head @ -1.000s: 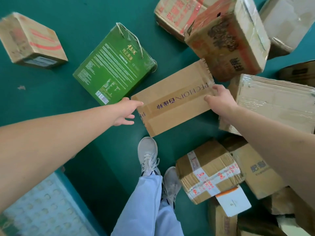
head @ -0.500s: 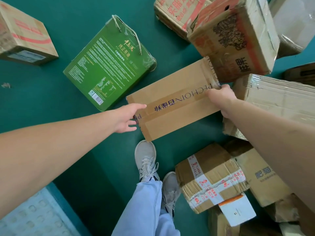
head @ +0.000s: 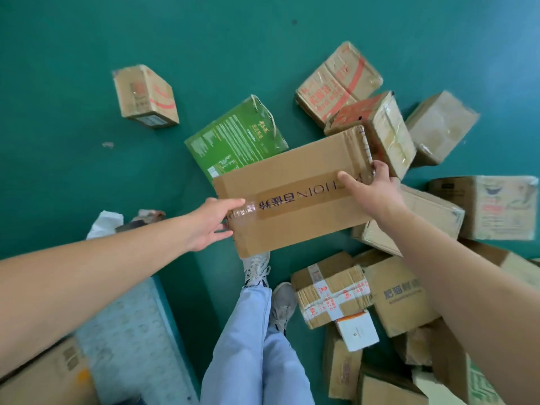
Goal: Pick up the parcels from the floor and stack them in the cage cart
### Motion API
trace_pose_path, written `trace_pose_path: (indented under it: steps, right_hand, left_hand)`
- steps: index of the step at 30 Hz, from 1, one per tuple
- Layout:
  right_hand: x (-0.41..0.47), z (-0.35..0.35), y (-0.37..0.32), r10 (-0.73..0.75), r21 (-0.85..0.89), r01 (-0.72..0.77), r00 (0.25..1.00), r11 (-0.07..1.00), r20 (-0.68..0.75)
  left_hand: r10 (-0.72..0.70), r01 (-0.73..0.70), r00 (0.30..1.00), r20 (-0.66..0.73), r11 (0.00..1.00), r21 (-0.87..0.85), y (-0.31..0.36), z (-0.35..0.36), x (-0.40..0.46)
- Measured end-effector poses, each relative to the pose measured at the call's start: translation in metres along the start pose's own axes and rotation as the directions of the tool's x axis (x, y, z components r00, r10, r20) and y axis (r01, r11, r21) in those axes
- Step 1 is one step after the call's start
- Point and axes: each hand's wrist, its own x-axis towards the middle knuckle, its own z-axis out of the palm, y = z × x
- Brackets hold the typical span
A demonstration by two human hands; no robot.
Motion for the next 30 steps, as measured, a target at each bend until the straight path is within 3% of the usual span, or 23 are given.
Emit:
trace_pose_path:
  steps: [10, 19, 30]
  right_hand:
    - [-0.218, -0.091, -0.05, -0.128, 0.188, 0.126, 0.992, 0.974, 0.0]
    - [-0.394, -0.127, -0.058, -0.316, 0.056, 0.312, 0.942, 0.949, 0.111]
    - [-0.531, -0.088, -0.117, -0.509, -0.176, 0.608, 0.763, 0.774, 0.399]
  left_hand:
    - [0.198, -0.206, 0.977, -0.079, 0.973, -0.102, -0.029, -0.05, -0.243]
    - [0.336, -0.358, 0.927, -0.168, 0.925, -0.125, -0.114, -0.088, -0.441]
    - [0.305, -0.37, 0.912, -0.274, 0.9, -0.231, -0.245, -0.168, -0.566]
